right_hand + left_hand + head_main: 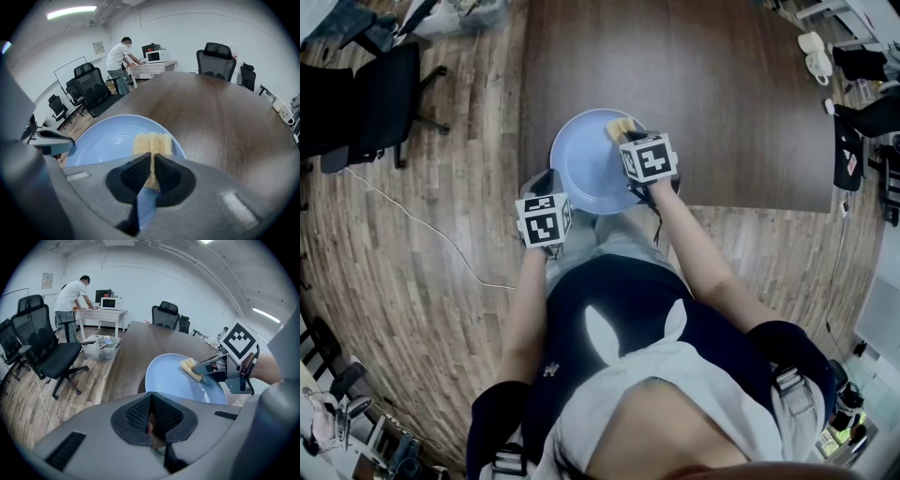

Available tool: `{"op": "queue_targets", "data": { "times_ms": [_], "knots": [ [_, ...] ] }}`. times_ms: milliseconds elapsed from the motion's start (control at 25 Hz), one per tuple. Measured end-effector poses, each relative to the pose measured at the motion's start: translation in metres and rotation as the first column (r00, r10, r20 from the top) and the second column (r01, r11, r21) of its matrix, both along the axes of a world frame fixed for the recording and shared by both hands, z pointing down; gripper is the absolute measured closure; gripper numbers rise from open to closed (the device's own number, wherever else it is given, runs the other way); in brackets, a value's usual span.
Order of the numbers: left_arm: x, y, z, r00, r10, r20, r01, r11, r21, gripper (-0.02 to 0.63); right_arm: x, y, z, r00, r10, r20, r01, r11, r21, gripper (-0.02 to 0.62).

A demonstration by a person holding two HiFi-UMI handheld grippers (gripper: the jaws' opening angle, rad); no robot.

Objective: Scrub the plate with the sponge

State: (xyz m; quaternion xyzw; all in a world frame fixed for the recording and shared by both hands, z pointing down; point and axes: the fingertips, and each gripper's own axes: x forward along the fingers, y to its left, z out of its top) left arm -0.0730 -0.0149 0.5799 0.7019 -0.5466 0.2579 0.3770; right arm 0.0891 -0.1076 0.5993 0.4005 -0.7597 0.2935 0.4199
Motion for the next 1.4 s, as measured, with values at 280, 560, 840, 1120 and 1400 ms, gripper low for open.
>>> {"op": "queue_targets", "data": {
  "times_ms": [280,560,840,1120,1400],
  "knots": [
    [0.002,-0.001,0.001,1.000,-0.001,-0.005,0.001,1.000,0.003,0.598,0.000,-0.001,0.001,1.000,-0.009,-0.009,0.009,1.000,0.001,0.572],
    [0.003,0.003,0.004,1.000,0.001,-0.005,-0.001,1.000,0.005,0.598,-0.005,0.004,0.004,1.000,-0.015,-0.003,0.015,1.000,-0.001,0.572],
    [0.007,0.003,0.004,1.000,0.004,-0.009,-0.004,1.000,0.007,0.598,-0.009,0.005,0.004,1.000,-0.024,0.006,0.024,1.000,0.002,0.572],
    [0.001,0.004,0.004,1.000,0.010,-0.022,-0.010,1.000,0.005,0.598,-0.025,0.007,0.004,0.999,-0.038,0.008,0.038,0.999,-0.006,0.572],
    [-0.001,0.000,0.001,1.000,0.008,-0.027,-0.008,1.000,0.006,0.598,-0.036,0.007,0.006,0.998,-0.055,0.015,0.055,0.998,0.000,0.572]
  ]
}}
